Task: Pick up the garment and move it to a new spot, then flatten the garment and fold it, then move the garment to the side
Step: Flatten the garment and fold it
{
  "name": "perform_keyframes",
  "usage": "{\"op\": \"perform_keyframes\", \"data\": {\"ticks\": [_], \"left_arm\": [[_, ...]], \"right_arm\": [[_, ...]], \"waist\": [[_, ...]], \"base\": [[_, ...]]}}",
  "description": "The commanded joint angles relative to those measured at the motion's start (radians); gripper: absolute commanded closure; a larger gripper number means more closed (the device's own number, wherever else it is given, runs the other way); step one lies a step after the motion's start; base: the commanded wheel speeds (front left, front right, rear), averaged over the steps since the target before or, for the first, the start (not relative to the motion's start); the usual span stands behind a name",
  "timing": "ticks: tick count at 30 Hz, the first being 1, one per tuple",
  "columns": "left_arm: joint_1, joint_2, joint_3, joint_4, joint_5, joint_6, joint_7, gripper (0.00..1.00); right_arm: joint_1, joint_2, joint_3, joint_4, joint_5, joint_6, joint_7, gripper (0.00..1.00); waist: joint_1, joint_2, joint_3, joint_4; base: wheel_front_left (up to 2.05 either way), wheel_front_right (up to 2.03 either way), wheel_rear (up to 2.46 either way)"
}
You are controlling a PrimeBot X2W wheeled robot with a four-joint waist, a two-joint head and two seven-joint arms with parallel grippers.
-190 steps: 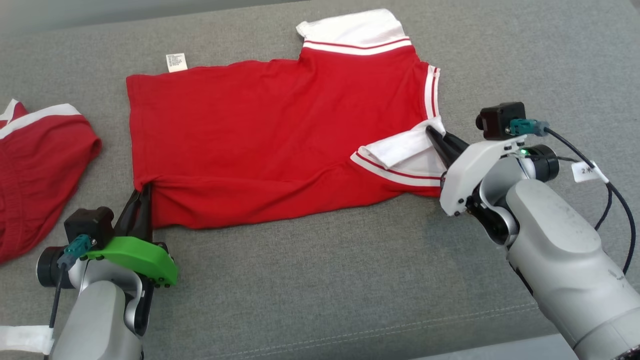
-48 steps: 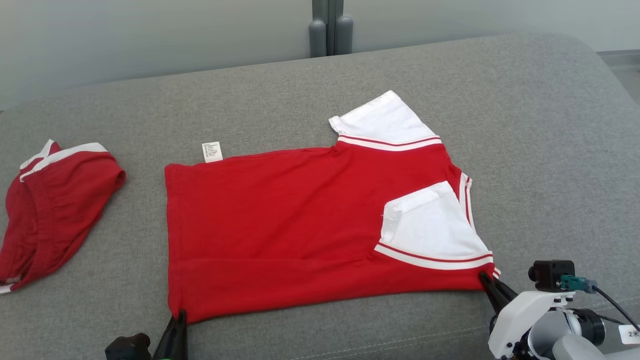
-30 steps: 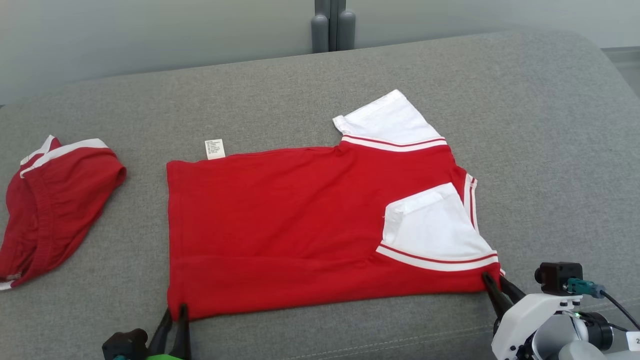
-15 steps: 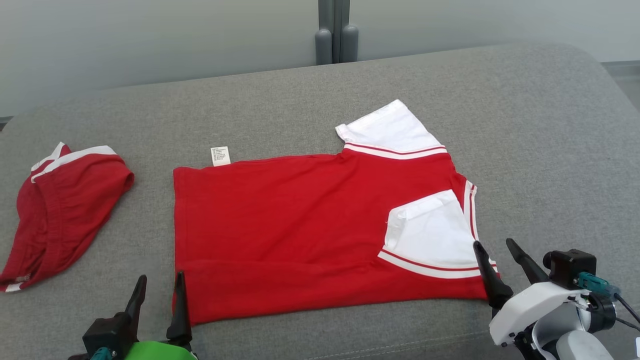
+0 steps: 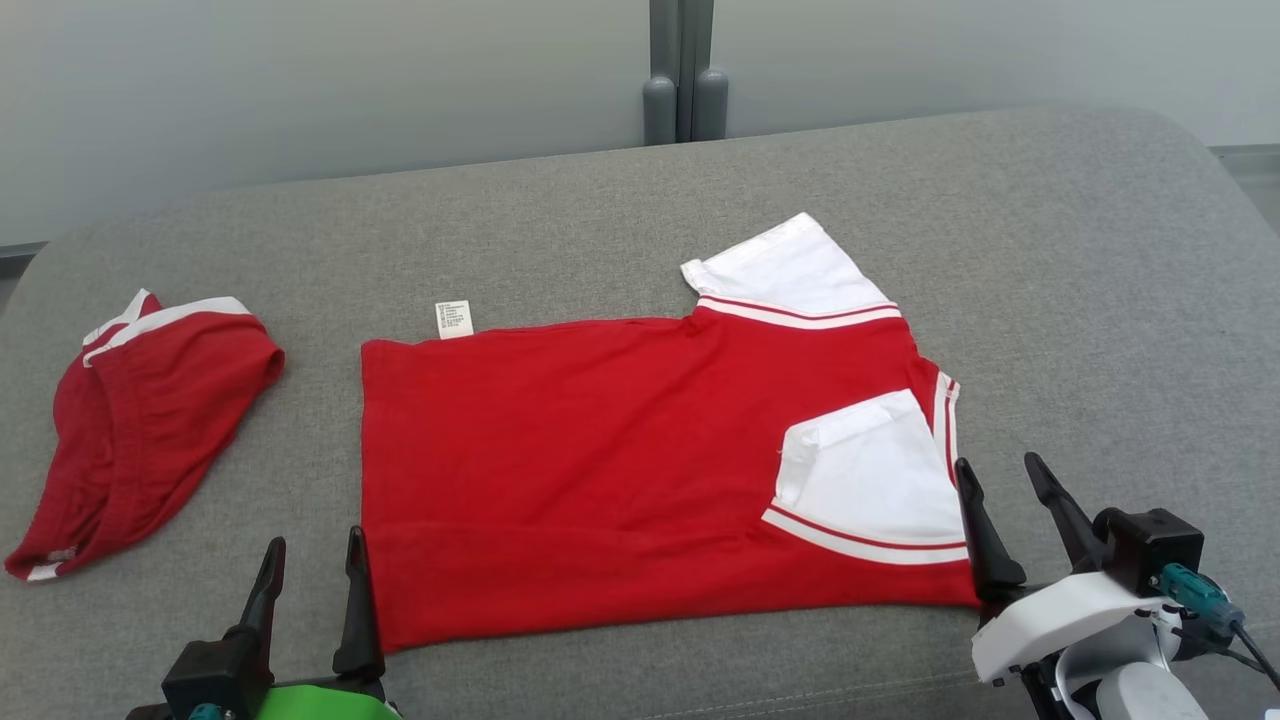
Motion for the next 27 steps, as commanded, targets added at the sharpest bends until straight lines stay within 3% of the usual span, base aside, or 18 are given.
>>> {"op": "perform_keyframes", "data": {"ticks": [1,9,17,27], "left_arm": [[0.009,0.001,-0.001,-0.001,0.000,0.009,-0.004,0.00],[-0.059,0.003,-0.019,0.028,0.029,-0.015,-0.004,0.00],[-0.192,0.041,-0.023,0.112,0.036,-0.042,-0.004,0.00],[-0.464,0.113,-0.034,0.352,-0.009,-0.063,0.013,0.00]], "right_arm": [[0.004,0.002,-0.007,0.004,-0.010,-0.001,-0.008,0.00],[-0.016,0.014,-0.017,-0.002,-0.035,-0.001,-0.003,0.00],[-0.047,0.018,0.003,-0.004,-0.040,-0.001,0.004,0.00],[-0.103,0.025,0.006,-0.008,-0.048,-0.001,-0.005,0.00]], "waist": [[0.0000,0.0000,0.000,-0.002],[0.0000,0.0000,0.008,-0.013],[0.0000,0.0000,0.037,-0.043],[0.0000,0.0000,0.148,-0.100]], "base": [[0.00,0.00,0.00],[0.00,0.00,0.00],[0.00,0.00,0.00],[0.00,0.00,0.00]]}}
